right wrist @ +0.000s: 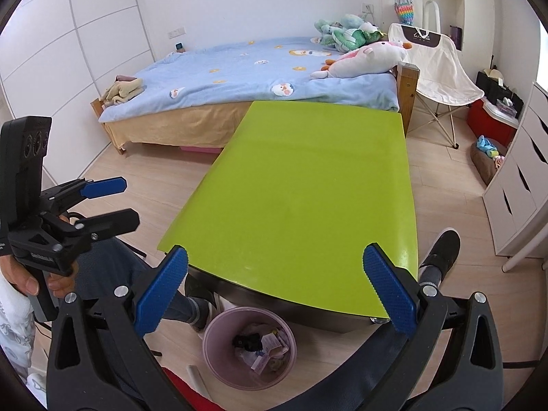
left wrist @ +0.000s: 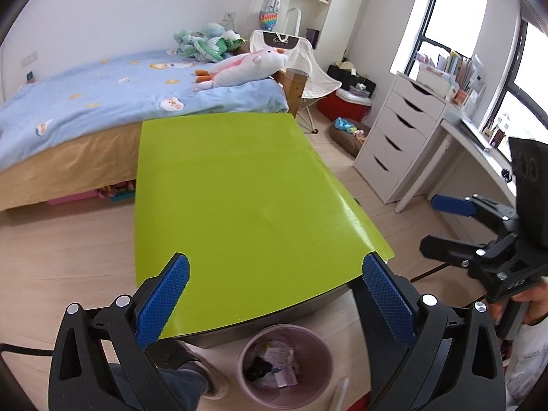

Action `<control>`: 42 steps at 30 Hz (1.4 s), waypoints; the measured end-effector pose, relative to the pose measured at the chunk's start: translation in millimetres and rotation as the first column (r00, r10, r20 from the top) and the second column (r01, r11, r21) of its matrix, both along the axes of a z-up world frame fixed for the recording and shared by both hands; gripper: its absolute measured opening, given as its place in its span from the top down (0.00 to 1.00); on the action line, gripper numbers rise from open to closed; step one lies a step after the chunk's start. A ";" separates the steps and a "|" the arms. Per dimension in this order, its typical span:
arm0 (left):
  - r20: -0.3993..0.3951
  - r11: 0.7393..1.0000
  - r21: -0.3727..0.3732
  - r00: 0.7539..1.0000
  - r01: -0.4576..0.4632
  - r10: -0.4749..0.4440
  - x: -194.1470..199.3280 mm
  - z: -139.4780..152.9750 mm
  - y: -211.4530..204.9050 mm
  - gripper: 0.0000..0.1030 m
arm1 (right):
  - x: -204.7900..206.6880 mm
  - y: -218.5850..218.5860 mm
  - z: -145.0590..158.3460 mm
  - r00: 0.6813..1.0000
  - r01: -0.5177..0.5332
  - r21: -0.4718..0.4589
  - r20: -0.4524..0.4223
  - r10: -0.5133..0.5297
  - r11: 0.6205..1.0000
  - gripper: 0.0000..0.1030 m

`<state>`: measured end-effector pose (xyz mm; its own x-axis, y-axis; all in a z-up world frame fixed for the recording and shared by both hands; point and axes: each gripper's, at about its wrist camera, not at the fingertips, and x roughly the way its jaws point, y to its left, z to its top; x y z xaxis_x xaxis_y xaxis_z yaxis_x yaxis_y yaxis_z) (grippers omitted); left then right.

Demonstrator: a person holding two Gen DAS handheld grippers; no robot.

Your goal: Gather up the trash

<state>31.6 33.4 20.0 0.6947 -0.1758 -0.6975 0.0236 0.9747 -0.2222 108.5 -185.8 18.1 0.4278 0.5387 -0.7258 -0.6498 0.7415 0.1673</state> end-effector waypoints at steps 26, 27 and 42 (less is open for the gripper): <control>-0.022 1.000 0.019 1.000 0.006 -0.005 0.6 -1.0 -4.9 0.06 | 0.4 0.9 -1.6 1.000 -0.001 -0.003 -0.008 0.001 1.000 0.03; -0.022 1.000 0.019 1.000 0.006 -0.005 1.1 -0.9 -4.2 0.06 | 0.4 0.9 -1.6 1.000 -0.001 -0.002 -0.009 0.001 1.000 0.03; -0.022 1.000 0.020 1.000 0.006 -0.005 0.8 -1.0 -4.6 0.06 | -1.2 2.4 -2.0 1.000 -0.004 -0.004 -0.010 0.004 1.000 0.03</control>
<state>32.4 28.8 19.0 0.6783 -0.1655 -0.7159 0.0244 0.9789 -0.2031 107.3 -183.4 16.0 0.4186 0.5371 -0.7323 -0.6508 0.7398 0.1706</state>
